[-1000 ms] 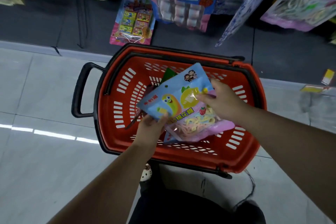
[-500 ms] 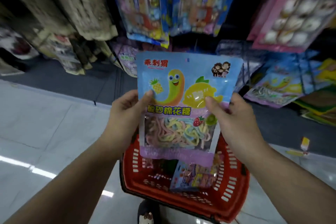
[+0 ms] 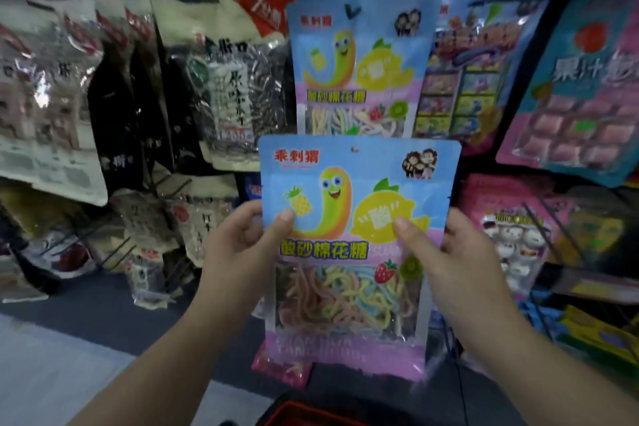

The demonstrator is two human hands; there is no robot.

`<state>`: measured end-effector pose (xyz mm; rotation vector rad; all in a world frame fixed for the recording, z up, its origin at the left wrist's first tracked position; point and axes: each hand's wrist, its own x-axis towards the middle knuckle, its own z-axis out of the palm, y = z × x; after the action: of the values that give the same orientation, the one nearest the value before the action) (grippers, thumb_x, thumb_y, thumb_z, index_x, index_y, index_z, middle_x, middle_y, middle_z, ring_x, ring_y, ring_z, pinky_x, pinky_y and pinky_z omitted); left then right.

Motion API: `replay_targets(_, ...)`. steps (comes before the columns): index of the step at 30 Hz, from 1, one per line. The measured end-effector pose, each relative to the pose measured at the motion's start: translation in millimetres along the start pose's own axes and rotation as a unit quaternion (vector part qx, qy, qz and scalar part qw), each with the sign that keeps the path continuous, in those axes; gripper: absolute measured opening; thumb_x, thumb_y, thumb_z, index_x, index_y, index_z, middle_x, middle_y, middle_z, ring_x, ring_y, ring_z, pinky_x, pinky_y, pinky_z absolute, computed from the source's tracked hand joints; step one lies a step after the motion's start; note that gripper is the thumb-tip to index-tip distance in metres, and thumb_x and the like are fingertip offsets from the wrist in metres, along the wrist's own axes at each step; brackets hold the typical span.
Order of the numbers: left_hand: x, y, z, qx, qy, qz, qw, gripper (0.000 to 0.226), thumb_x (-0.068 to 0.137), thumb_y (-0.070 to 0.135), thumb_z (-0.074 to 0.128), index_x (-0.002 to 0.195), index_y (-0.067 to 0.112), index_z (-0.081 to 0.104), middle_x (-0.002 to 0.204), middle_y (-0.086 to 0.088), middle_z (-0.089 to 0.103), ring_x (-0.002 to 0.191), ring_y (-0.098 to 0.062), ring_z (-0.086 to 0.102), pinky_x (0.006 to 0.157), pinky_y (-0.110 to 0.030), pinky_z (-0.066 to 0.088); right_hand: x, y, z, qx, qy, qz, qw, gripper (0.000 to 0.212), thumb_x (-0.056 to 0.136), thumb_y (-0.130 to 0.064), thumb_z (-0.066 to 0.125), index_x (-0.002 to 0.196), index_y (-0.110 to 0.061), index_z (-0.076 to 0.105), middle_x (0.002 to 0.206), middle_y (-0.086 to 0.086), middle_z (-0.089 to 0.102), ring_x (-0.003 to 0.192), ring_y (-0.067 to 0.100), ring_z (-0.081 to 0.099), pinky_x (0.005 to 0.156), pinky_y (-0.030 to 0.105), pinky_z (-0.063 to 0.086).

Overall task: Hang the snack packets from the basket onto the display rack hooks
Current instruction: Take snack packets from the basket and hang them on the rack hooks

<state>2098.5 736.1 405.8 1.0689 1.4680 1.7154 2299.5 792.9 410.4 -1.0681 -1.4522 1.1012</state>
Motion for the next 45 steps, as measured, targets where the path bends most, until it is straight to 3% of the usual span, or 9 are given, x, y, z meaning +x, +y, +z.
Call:
replay_targets(6, 31, 30, 5, -0.010, -0.002, 0.025, 1.000, 0.010, 0.091, 0.015, 0.063, 0.096, 0.012, 0.071, 0.082, 0.005, 0.077, 0.075, -0.006, 0.073, 0.058, -0.013, 0.051, 24, -31, 6, 0.000, 0.022, -0.023, 0.999, 0.008, 0.084, -0.028, 0.067, 0.092, -0.029, 0.066, 0.076, -0.005, 0.073, 0.069, 0.010, 0.068, 0.066, 0.031, 0.053)
replay_targets(9, 49, 41, 10, -0.023, 0.002, 0.041, 0.999, 0.011, 0.090, 0.017, 0.063, 0.097, 0.013, 0.070, 0.083, 0.002, 0.078, 0.079, -0.011, 0.073, 0.068, -0.027, 0.057, 35, -46, 9, 0.004, 0.048, -0.046, 0.998, 0.007, 0.083, -0.029, 0.067, 0.090, -0.027, 0.067, 0.080, -0.007, 0.074, 0.074, 0.011, 0.068, 0.071, 0.035, 0.053)
replay_targets(13, 68, 56, 16, -0.047, 0.007, 0.075, 0.996, 0.011, 0.091, 0.014, 0.061, 0.096, 0.006, 0.067, 0.074, 0.001, 0.075, 0.058, -0.008, 0.067, 0.058, -0.022, 0.056, 50, -64, 14, 0.025, 0.060, -0.078, 0.995, 0.010, 0.082, -0.029, 0.067, 0.091, -0.025, 0.067, 0.084, -0.009, 0.075, 0.077, 0.008, 0.071, 0.072, 0.033, 0.054)
replay_targets(19, 95, 69, 20, -0.064, 0.009, 0.076, 0.995, 0.017, 0.092, 0.016, 0.062, 0.102, 0.004, 0.069, 0.087, -0.004, 0.077, 0.081, -0.014, 0.072, 0.076, -0.027, 0.057, 71, -79, 22, 0.018, 0.076, -0.095, 0.992, 0.013, 0.085, -0.030, 0.066, 0.097, -0.026, 0.068, 0.092, -0.010, 0.075, 0.086, 0.009, 0.071, 0.083, 0.041, 0.056)
replay_targets(24, 109, 66, 19, -0.058, -0.006, 0.064, 0.996, 0.018, 0.091, 0.017, 0.063, 0.100, 0.002, 0.068, 0.086, -0.005, 0.077, 0.080, -0.014, 0.073, 0.075, -0.026, 0.057, 83, -76, 26, -0.004, 0.098, -0.083, 0.992, 0.012, 0.086, -0.032, 0.066, 0.095, -0.026, 0.067, 0.084, -0.003, 0.075, 0.081, 0.012, 0.071, 0.078, 0.037, 0.056)
replay_targets(29, 117, 61, 17, -0.054, -0.012, 0.053, 0.997, 0.012, 0.091, 0.018, 0.064, 0.096, 0.009, 0.069, 0.080, 0.003, 0.077, 0.073, -0.007, 0.072, 0.069, -0.020, 0.055, 88, -72, 31, -0.018, 0.095, -0.083, 0.992, 0.011, 0.086, -0.032, 0.065, 0.094, -0.024, 0.066, 0.078, -0.002, 0.074, 0.073, 0.004, 0.068, 0.061, 0.015, 0.050)
replay_targets(35, 121, 60, 14, -0.061, -0.007, 0.063, 0.996, 0.011, 0.090, 0.020, 0.064, 0.093, 0.010, 0.069, 0.078, 0.001, 0.077, 0.069, -0.011, 0.071, 0.071, -0.032, 0.055, 90, -73, 34, -0.013, 0.093, -0.105, 0.990, 0.009, 0.085, -0.032, 0.065, 0.093, -0.027, 0.066, 0.084, -0.014, 0.073, 0.075, 0.000, 0.069, 0.063, 0.016, 0.053)
replay_targets(40, 120, 60, 16, -0.061, -0.002, 0.070, 0.996, 0.008, 0.089, 0.017, 0.066, 0.088, 0.008, 0.068, 0.082, -0.004, 0.077, 0.079, -0.022, 0.072, 0.083, -0.046, 0.056, 84, -70, 34, 0.003, 0.103, -0.102, 0.989, 0.013, 0.086, -0.031, 0.064, 0.094, -0.022, 0.068, 0.078, -0.004, 0.073, 0.072, 0.006, 0.069, 0.061, 0.015, 0.049)
replay_targets(45, 120, 60, 17, -0.064, 0.002, 0.074, 0.995, 0.016, 0.089, 0.018, 0.066, 0.087, 0.002, 0.068, 0.078, -0.005, 0.076, 0.072, -0.018, 0.070, 0.076, -0.039, 0.055, 84, -70, 34, -0.008, 0.104, -0.094, 0.990, 0.009, 0.087, -0.030, 0.064, 0.091, -0.023, 0.067, 0.078, 0.001, 0.073, 0.073, 0.013, 0.069, 0.067, 0.029, 0.053)
